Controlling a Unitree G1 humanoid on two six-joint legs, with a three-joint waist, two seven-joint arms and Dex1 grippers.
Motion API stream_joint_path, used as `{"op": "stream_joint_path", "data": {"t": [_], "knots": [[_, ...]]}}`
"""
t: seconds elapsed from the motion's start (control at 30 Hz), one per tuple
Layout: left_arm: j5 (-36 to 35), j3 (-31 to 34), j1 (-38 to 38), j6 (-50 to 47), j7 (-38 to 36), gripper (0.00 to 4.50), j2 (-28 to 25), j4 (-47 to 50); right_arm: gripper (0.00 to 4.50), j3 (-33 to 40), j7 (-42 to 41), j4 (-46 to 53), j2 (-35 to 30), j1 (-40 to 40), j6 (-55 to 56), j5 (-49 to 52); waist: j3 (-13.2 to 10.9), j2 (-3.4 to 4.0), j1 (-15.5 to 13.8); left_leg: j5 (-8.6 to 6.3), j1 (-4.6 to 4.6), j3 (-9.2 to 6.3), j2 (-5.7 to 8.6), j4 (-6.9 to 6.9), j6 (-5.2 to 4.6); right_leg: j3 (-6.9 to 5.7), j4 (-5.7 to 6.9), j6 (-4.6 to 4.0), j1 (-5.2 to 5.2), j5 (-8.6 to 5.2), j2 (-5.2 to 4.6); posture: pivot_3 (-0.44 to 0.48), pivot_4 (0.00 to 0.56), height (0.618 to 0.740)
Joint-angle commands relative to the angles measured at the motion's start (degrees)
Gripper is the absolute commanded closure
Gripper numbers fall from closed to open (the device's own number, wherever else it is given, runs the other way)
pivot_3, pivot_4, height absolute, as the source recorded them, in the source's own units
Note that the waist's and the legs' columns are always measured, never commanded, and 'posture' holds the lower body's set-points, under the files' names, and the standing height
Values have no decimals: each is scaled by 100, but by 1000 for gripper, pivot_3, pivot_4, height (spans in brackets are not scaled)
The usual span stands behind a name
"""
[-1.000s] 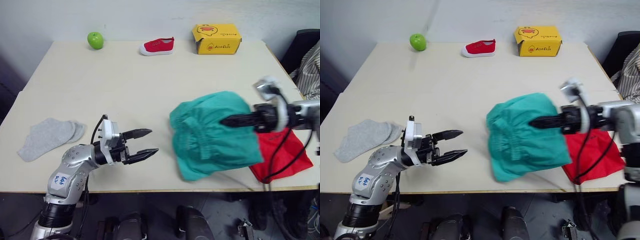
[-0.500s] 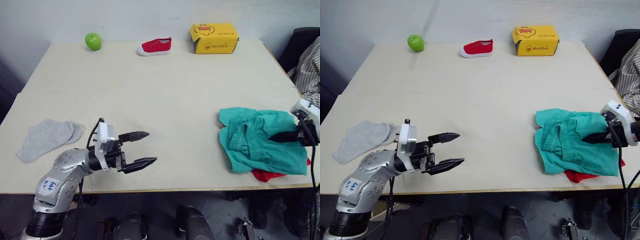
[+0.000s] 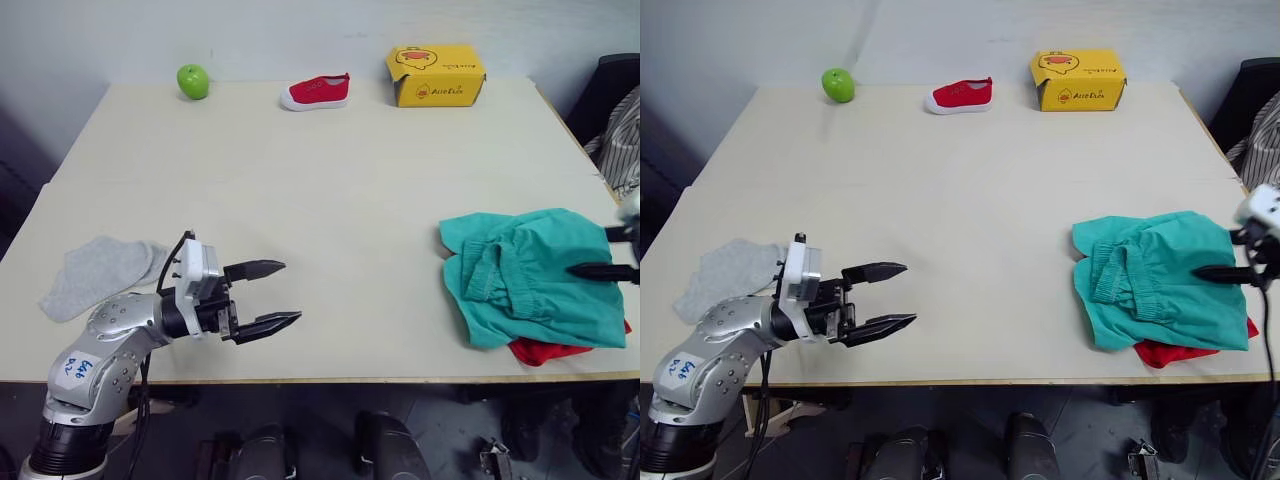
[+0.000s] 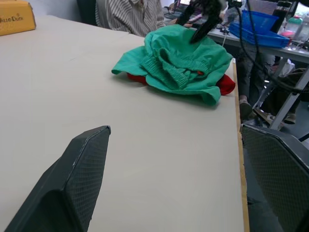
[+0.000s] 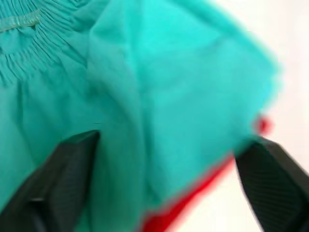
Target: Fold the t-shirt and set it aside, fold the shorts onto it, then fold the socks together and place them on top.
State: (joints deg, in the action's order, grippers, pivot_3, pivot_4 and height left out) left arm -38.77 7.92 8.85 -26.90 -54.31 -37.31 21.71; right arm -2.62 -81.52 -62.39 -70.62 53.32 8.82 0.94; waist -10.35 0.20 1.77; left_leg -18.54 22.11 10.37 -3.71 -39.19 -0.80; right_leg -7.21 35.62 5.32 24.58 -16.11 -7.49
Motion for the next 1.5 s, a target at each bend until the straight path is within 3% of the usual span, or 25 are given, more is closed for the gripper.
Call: {"op": "stream_joint_path", "data": {"t": [0.03,0.1,0.27,0.4,0.47,0.53,0.7,0.87,1.0,1.17,1.27,1.4,1.5], "knots": [[198,133,79,318,-184,0,-110,-389,17,548,366,913,-173,-187,292,306,0,0,46,0,-5,6,-1,0,1,5,4,0,1,0,0,0,150,740],[253,167,47,404,-207,0,-108,-568,17,1015,576,2028,111,-713,-253,837,0,0,54,3,-6,7,-4,2,5,4,9,0,2,0,2,0,150,740],[303,291,-48,530,-241,0,-109,-816,17,1867,1604,5856,1249,-2810,-1863,2179,7,-17,-15,3,-6,-14,-16,2,16,-5,16,-6,0,-4,4,0,150,740],[363,588,-174,678,-133,0,-161,-972,17,1817,2530,7583,2283,-3909,-2395,2509,6,-17,-118,7,4,-23,-13,1,6,-8,21,-6,6,-3,-11,0,150,740],[403,875,-332,794,7,0,-173,-1012,17,1571,2977,7982,2735,-4374,-2134,2120,10,-24,-167,4,6,-25,-11,1,-1,-7,17,-4,3,-2,-15,0,150,740],[514,1160,-590,1021,59,0,-207,-1050,17,1426,3300,8111,3087,-4696,-1732,1746,14,-32,-167,2,6,-27,-10,1,-5,-8,13,-4,-1,-2,-17,0,150,740],[573,2700,-1903,1411,522,0,-45,-1353,17,1022,3342,8145,3630,-4981,-1606,1879,14,-35,21,-3,8,-47,-3,13,-9,-29,2,-2,-16,-1,-22,0,150,740],[411,4030,-3089,1519,886,0,316,-1934,17,866,3436,8076,3907,-4961,-1333,1788,6,-36,131,93,6,-483,188,127,-65,-376,-67,42,-246,-28,-184,0,150,740],[394,4702,-4051,1507,1119,0,716,-2228,17,607,2708,7804,3808,-5107,-565,1826,1,-58,-47,92,7,-427,193,116,-64,-297,-61,45,-210,-39,-188,0,150,740],[350,5080,-4616,1415,1462,0,996,-2223,17,902,2272,7894,3824,-5545,-131,2370,11,-84,-264,44,7,-437,191,100,-64,-252,-86,47,-210,-37,-208,0,150,740],[142,5049,-4607,1157,1507,0,868,-1811,17,1027,2185,8031,3733,-5790,-67,2501,13,-86,-319,37,7,-434,178,101,-56,-243,-98,46,-211,-36,-217,0,150,740],[-151,4692,-4103,357,1685,0,190,-1089,17,968,1971,8137,3583,-5851,-219,2700,14,-88,-345,33,8,-435,158,102,-42,-246,-97,36,-213,-41,-203,0,150,740],[106,4000,-3271,-132,1719,0,-800,-952,17,966,2073,8270,3558,-5629,-426,2804,10,-80,-332,41,6,-429,157,101,-35,-242,-74,31,-208,-43,-196,0,150,740]]}}
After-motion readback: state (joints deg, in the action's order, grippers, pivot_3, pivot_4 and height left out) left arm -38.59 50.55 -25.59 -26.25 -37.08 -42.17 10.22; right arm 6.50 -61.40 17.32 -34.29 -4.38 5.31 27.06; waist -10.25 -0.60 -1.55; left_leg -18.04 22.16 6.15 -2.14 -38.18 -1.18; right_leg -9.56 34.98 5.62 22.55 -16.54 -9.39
